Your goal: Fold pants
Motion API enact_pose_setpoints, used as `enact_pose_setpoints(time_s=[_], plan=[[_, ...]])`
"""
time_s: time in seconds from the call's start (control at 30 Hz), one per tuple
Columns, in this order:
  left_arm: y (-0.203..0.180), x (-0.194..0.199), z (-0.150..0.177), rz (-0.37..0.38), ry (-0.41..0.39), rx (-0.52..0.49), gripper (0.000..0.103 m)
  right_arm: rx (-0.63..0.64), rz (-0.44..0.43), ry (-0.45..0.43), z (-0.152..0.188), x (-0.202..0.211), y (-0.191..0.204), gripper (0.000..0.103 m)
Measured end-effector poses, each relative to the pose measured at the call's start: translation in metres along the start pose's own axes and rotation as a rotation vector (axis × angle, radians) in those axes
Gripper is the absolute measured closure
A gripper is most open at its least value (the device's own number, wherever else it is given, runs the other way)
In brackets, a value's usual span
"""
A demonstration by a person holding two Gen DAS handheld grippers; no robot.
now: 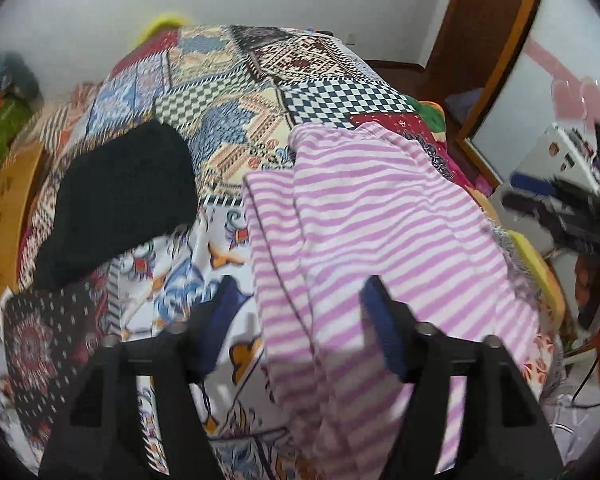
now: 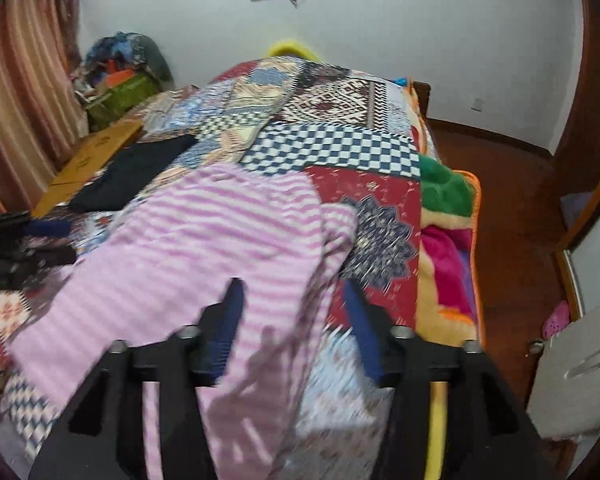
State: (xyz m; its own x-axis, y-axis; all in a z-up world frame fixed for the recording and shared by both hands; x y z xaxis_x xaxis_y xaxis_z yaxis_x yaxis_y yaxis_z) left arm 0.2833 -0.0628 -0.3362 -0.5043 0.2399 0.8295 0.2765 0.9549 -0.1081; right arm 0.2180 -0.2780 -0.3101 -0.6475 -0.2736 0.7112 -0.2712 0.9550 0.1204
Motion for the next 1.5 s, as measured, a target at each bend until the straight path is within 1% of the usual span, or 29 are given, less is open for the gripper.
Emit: enact_pose_setpoints(time_s=[0.03,0.07,0.1,0.17,0.23,0.3,0.33,0.4,0.47,0.53,0.6,0.73,0.87,0.93,0.97,1.03,1.07,1.1,1.13,1.2,1.27,1.37,1.5], plan=[[0.002,0.001,0.003,0.008,0.007,0.015,0.026,-0.005,-0.007,0.001,0.004,0.003,0.004,0.040],[0.004,0.001,0.005,0.018,0.017,0.030,0.021,-0.020,-0.020,0.008,0.011,0.006,0.007,0.034],[0.005,-0.001,0.008,0.039,0.030,0.044,0.016,-0.033,-0.028,0.016,0.014,0.004,0.009,0.033],[0.004,-0.006,0.012,0.087,0.052,0.060,0.013,-0.070,-0.062,0.046,0.024,-0.002,0.011,0.031],[0.003,-0.017,0.014,0.123,0.084,0.076,0.012,-0.117,-0.085,0.092,0.034,-0.013,0.008,0.031],[0.004,-0.031,0.015,0.157,0.122,0.111,0.012,-0.165,-0.100,0.127,0.040,-0.024,0.004,0.031],[0.007,-0.040,0.015,0.185,0.141,0.136,0.012,-0.192,-0.113,0.137,0.042,-0.028,0.001,0.031],[0.010,-0.050,0.013,0.218,0.156,0.159,0.011,-0.239,-0.139,0.163,0.045,-0.039,-0.006,0.031],[0.014,-0.061,0.009,0.240,0.168,0.182,0.009,-0.257,-0.151,0.188,0.045,-0.049,-0.010,0.031],[0.017,-0.071,0.003,0.267,0.173,0.199,0.009,-0.269,-0.191,0.215,0.044,-0.062,-0.012,0.028],[0.018,-0.079,-0.003,0.280,0.176,0.203,0.009,-0.280,-0.220,0.227,0.043,-0.071,-0.014,0.021],[0.013,-0.093,-0.014,0.299,0.189,0.181,0.009,-0.279,-0.287,0.239,0.036,-0.086,-0.012,0.019],[0.004,-0.107,-0.023,0.338,0.198,0.165,0.009,-0.280,-0.348,0.260,0.026,-0.099,-0.008,0.017],[0.001,-0.112,-0.027,0.352,0.199,0.153,0.009,-0.278,-0.363,0.275,0.022,-0.106,-0.004,0.017],[-0.001,-0.113,-0.028,0.359,0.196,0.150,0.012,-0.270,-0.365,0.277,0.019,-0.108,-0.001,0.019],[-0.001,-0.113,-0.030,0.372,0.191,0.152,0.023,-0.265,-0.366,0.273,0.017,-0.109,0.001,0.022],[0.000,-0.112,-0.030,0.379,0.190,0.156,0.032,-0.270,-0.371,0.270,0.017,-0.110,0.002,0.028],[0.001,-0.111,-0.030,0.388,0.190,0.163,0.040,-0.280,-0.383,0.266,0.016,-0.109,0.002,0.037],[0.001,-0.109,-0.029,0.397,0.189,0.172,0.044,-0.289,-0.394,0.264,0.016,-0.108,0.001,0.041],[0.001,-0.103,-0.029,0.402,0.178,0.171,0.057,-0.293,-0.403,0.255,0.015,-0.104,0.001,0.052],[-0.002,-0.092,-0.029,0.404,0.145,0.143,0.061,-0.271,-0.391,0.250,0.012,-0.100,0.005,0.056],[-0.006,-0.078,-0.032,0.382,0.110,0.116,0.066,-0.244,-0.368,0.237,0.005,-0.093,0.012,0.061],[-0.004,-0.051,-0.031,0.375,0.064,0.098,0.068,-0.207,-0.351,0.184,-0.007,-0.074,0.025,0.065]])
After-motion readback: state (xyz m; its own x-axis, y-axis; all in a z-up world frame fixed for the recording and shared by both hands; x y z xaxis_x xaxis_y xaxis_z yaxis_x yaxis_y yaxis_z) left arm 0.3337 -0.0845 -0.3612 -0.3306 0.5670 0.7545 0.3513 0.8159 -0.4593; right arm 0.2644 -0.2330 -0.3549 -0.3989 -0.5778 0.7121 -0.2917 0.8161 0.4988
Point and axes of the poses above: each gripper's, at about its wrist camera, not at the fingertips, and x roughly against the way its jaws point, y to its left, z to its underside, the point moved 2 cm from there along -x, roughly the way its jaws point, and after that the axes turned 2 degrees about -y, right-handed, at the moved point
